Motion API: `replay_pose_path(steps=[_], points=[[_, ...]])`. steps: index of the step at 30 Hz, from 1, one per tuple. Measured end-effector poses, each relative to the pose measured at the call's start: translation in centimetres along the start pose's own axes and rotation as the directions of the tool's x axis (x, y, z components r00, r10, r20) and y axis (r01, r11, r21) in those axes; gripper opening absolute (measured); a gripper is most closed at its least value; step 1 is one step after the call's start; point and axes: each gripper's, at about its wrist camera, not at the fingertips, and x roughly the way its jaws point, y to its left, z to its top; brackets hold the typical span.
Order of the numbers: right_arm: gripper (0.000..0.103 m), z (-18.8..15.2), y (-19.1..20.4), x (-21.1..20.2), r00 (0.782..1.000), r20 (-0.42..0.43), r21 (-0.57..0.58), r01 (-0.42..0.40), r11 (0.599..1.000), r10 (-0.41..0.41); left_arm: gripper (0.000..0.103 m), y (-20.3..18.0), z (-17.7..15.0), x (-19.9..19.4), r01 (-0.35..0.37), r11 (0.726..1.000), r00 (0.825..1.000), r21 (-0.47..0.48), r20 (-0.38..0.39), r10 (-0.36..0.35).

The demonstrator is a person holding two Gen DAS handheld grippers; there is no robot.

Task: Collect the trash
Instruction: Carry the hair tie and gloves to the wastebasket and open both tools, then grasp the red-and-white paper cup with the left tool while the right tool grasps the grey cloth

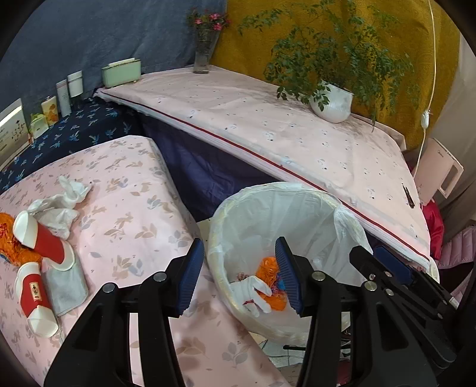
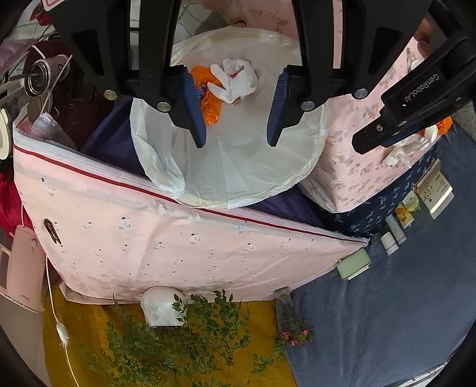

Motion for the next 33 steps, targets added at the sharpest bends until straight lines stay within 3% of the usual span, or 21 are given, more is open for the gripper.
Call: replay_pose_path(steps=[10, 21, 23, 27, 31, 33], points=[[0.054, -0.7, 3.2, -1.3, 0.999, 0.007, -0.049, -0.038, 0.998, 0.038, 0.053, 3.1, -1.1, -2.2, -0.059, 0.997, 0.998, -0.049, 0.026, 0.061], [0.056, -2.7, 8.6, -1.6, 0.994, -0.029, -0.131, -0.104, 0.986, 0.101, 0.055, 8.6, -3.1, -4.6, -0.163, 0.977, 0.986, -0.137, 0.021, 0.168], [0.057, -3.1, 9.7, -1.7, 0.993, -0.035, -0.142, -0.12, 0.983, 0.116, 0.063, 9.7, -3.5, -5.1, -0.191, 0.969, 0.98, -0.158, 0.02, 0.197], [0.058, -3.8, 11.9, -1.7, 0.989, -0.049, -0.165, -0.148, 0.975, 0.142, 0.065, 12.1, -4.4, -6.0, -0.244, 0.95, 0.968, -0.194, 0.009, 0.251], [0.058, -4.6, 13.8, -1.6, 0.984, -0.066, -0.179, -0.172, 0.969, 0.163, 0.079, 14.8, -5.6, -6.9, -0.306, 0.921, 0.949, -0.239, -0.003, 0.315], [0.058, -5.1, 14.6, -1.6, 0.983, -0.074, -0.186, -0.182, 0.966, 0.17, 0.08, 16.0, -6.2, -7.2, -0.328, 0.909, 0.942, -0.256, -0.016, 0.335]])
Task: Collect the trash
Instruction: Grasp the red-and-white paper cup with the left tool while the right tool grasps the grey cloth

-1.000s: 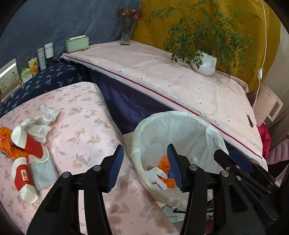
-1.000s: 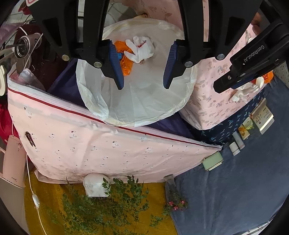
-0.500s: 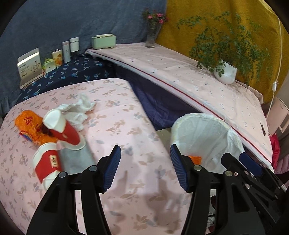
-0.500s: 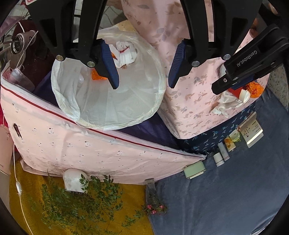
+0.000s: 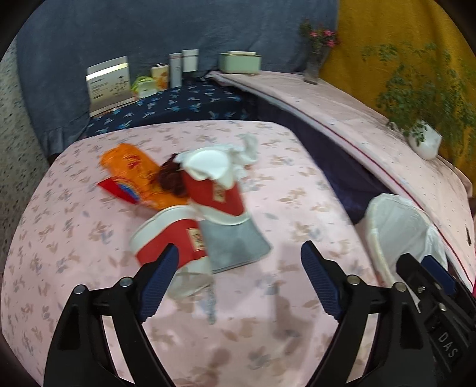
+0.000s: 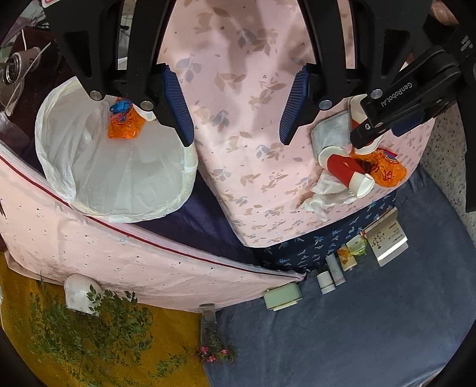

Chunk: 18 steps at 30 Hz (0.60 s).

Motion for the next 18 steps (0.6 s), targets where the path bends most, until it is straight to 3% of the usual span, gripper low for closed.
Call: replay_pose_path(steps=[7, 18], points=[[0.059, -1.2, 2.3, 0.7, 0.999, -0.027, -0.01, -0.023, 1.0, 0.023, 0.093, 4.4, -0.9, 0.9, -0.054, 0.995, 0.998, -0.083, -0.044, 0.05], [0.059, -2.2, 4.3, 2.3, 0.997, -0.064, -0.02, -0.038, 0.999, 0.037, 0.094, 6.5, -1.1, 3.4, -0.078, 0.987, 0.989, -0.139, -0.136, 0.059]])
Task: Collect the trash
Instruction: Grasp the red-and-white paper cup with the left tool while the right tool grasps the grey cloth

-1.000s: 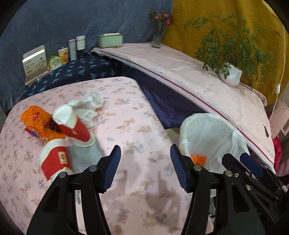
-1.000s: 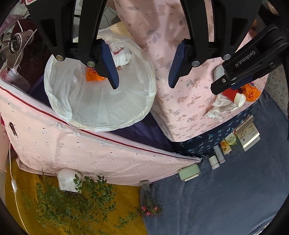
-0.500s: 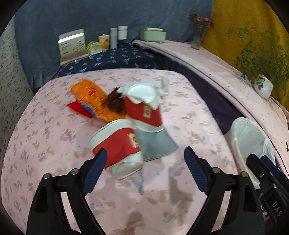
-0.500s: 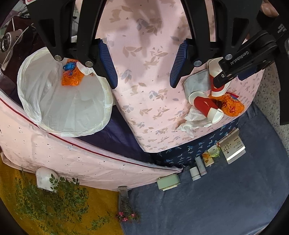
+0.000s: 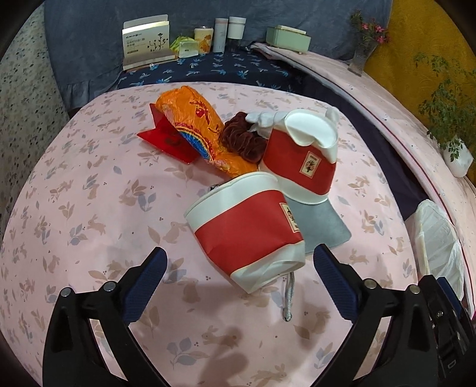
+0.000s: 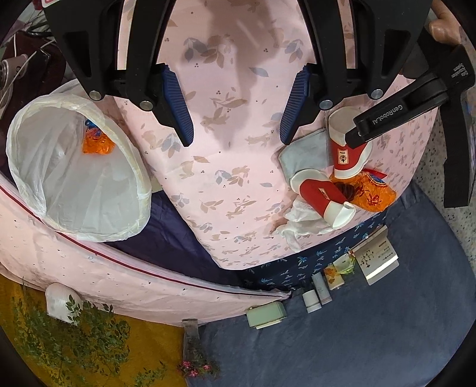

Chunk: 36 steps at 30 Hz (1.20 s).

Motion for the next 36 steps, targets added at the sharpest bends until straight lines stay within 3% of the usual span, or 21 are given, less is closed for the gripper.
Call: replay_pose_path(steps=[16, 18, 21, 22, 36], points=[[0.059, 0.6, 1.9, 3.0, 1.0, -0.029, -0.005, -0.004, 1.0, 0.004, 0.094, 0.4, 1.3, 3.7, -0.016, 1.0, 0.997, -0.019, -0.077, 0.015], [0.059, 0.6, 2.2, 3.4, 0.999, -0.032, -0.008, -0.004, 1.0, 0.004, 0.091, 0.8, 1.2, 3.9, 0.004, 1.0, 0.996, -0.025, -0.09, -0.006], [0.059, 0.6, 2.5, 4.1, 0.999, -0.042, -0.006, -0.008, 1.0, 0.008, 0.074, 1.6, 1.1, 4.2, 0.04, 0.998, 0.993, -0.039, -0.114, -0.044], [0.059, 0.6, 2.6, 4.3, 0.999, -0.047, -0.004, -0.011, 1.0, 0.011, 0.075, 1.8, 1.0, 4.2, 0.048, 0.998, 0.992, -0.039, -0.118, -0.053], [0.057, 1.6, 5.4, 9.0, 0.994, -0.106, -0.025, -0.026, 0.999, 0.024, 0.074, 4.6, 1.5, 2.5, 0.099, 0.995, 0.993, -0.028, -0.064, -0.1]])
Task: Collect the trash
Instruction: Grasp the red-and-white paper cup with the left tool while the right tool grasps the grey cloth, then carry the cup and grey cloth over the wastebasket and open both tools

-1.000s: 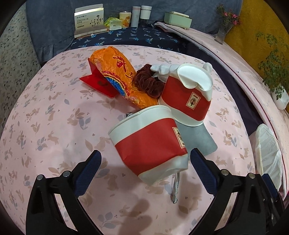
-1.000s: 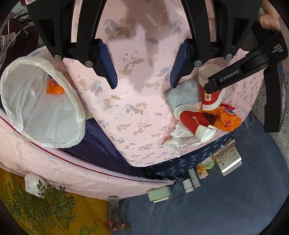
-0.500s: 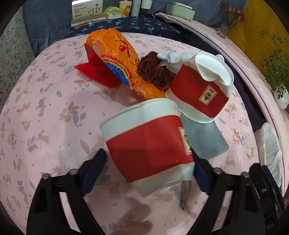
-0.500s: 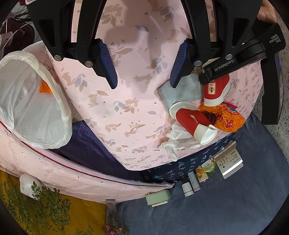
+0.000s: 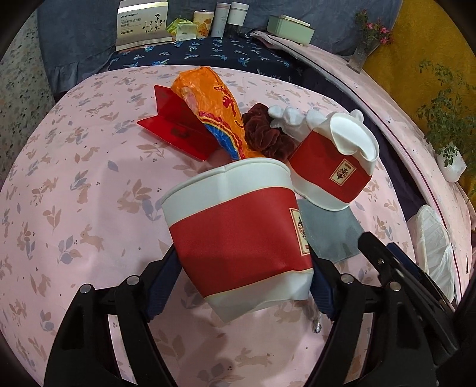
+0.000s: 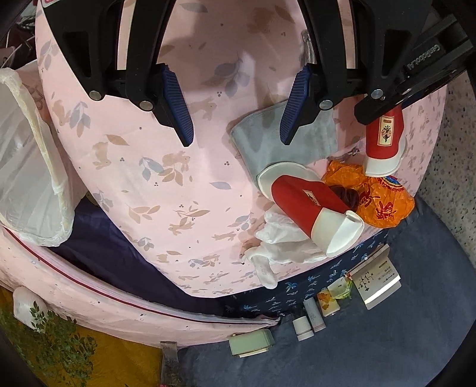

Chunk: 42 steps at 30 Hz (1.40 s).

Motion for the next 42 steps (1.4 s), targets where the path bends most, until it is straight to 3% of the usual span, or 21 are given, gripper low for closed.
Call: replay_pose_path(steps=[6, 10, 24, 33, 42], points=[[0.033, -0.1, 0.3, 1.8, 0.999, -0.042, -0.001, 0.005, 1.0, -0.005, 0.074, 0.3, 0.3, 0.1, -0.016, 1.0, 1.0, 0.015, 0.014, 0.015], [0.008, -0.6, 0.4, 1.6, 0.999, -0.049, -0.01, -0.012, 1.0, 0.012, 0.074, 0.3, 0.2, 0.0, -0.018, 1.0, 1.0, 0.017, 0.017, 0.018], [0.004, -1.5, -2.7, -5.2, 0.998, 0.055, 0.062, -0.028, 0.998, 0.024, 0.074, -2.1, -1.0, -2.7, 0.009, 0.999, 0.999, 0.05, 0.045, -0.012], [0.004, -0.5, -6.0, -11.0, 0.987, 0.162, 0.083, -0.012, 0.996, -0.002, 0.074, -7.7, -2.2, -4.9, 0.042, 0.987, 0.996, 0.155, 0.072, -0.053], [0.004, -0.2, -10.0, -15.2, 0.972, 0.23, 0.098, 0.028, 0.995, -0.05, 0.074, -14.3, -3.5, -6.3, 0.078, 0.956, 0.992, 0.284, 0.076, -0.104]])
